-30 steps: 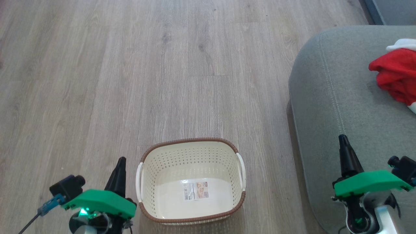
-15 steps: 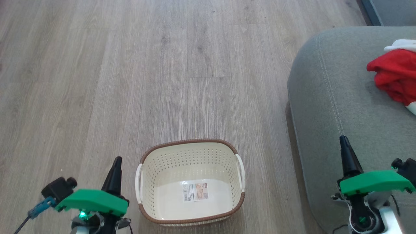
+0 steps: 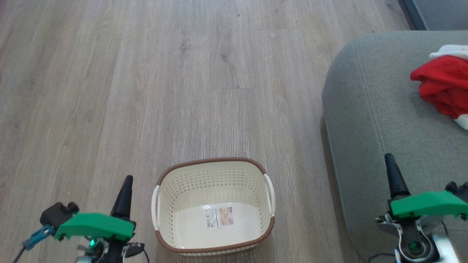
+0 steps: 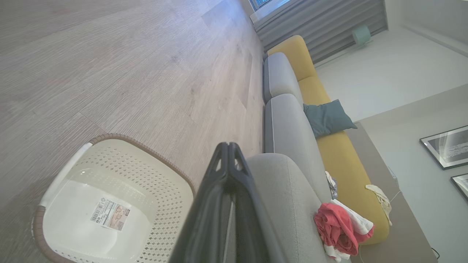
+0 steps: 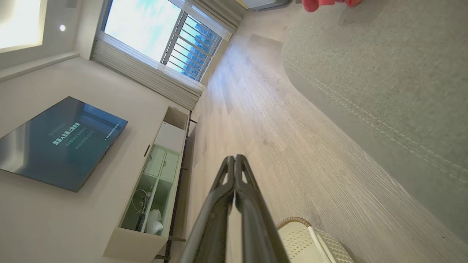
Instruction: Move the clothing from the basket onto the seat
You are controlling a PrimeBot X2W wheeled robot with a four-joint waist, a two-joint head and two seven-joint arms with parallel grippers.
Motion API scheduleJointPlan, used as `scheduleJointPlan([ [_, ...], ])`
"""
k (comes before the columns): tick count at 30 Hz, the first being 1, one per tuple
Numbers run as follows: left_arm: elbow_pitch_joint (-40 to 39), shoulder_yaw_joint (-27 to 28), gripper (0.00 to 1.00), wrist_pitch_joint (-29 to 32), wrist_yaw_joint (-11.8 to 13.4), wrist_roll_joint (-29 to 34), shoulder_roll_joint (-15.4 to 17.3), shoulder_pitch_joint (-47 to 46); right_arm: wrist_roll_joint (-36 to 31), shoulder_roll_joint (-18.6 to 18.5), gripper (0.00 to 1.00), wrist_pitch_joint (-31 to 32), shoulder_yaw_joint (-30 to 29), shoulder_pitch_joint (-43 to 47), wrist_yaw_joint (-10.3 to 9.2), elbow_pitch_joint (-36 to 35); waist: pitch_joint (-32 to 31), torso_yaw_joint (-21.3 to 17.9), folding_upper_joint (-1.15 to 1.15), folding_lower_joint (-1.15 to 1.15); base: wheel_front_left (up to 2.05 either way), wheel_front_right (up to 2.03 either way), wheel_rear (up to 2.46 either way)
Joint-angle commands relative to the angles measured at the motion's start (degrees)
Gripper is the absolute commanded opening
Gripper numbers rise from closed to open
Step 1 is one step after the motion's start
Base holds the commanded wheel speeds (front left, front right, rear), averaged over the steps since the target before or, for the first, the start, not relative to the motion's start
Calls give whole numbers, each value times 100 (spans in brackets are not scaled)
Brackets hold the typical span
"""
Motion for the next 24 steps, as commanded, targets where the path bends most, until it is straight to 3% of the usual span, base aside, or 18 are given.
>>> scheduleJointPlan([
  [1, -224, 195, 0, 48, -80, -213, 36, -314, 222, 2, 0, 88, 46, -216, -1, -221, -5, -4, 0, 0, 0, 0, 0],
  [24, -248, 484, 0, 425, -215, -1598, 35, -344, 1583, 51, 0, 464, -64, -213, -1, -236, -62, -44, 0, 0, 0, 0, 0],
])
